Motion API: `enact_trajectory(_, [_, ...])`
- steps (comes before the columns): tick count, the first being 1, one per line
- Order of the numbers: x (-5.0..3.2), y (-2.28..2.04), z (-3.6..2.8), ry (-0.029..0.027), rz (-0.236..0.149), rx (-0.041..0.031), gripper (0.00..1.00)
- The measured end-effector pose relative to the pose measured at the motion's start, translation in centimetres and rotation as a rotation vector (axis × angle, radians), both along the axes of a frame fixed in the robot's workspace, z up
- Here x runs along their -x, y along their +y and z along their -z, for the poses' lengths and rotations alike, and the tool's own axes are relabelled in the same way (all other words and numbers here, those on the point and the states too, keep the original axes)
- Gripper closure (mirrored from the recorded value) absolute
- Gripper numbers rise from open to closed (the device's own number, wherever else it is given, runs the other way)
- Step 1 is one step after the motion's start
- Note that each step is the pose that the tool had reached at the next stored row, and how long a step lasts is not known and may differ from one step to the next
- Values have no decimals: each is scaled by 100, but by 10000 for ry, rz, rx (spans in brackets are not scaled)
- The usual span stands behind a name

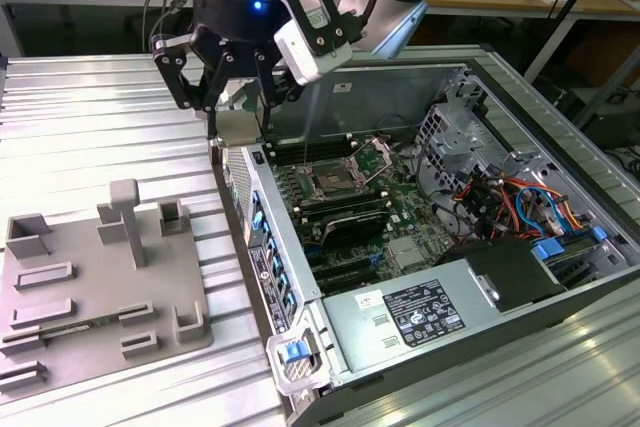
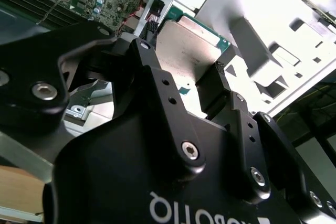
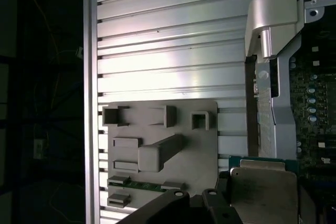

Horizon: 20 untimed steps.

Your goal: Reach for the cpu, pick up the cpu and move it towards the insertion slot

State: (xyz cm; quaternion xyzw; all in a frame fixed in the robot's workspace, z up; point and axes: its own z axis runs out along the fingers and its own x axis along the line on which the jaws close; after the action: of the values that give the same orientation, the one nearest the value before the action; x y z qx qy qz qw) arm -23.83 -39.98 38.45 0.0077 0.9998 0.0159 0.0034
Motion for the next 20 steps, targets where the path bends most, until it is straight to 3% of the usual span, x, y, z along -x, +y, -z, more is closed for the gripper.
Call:
enact_trajectory(8, [-118,0,1,0,1,0,45])
enact_trajectory(20, [-225,1,3,0,0,0,45])
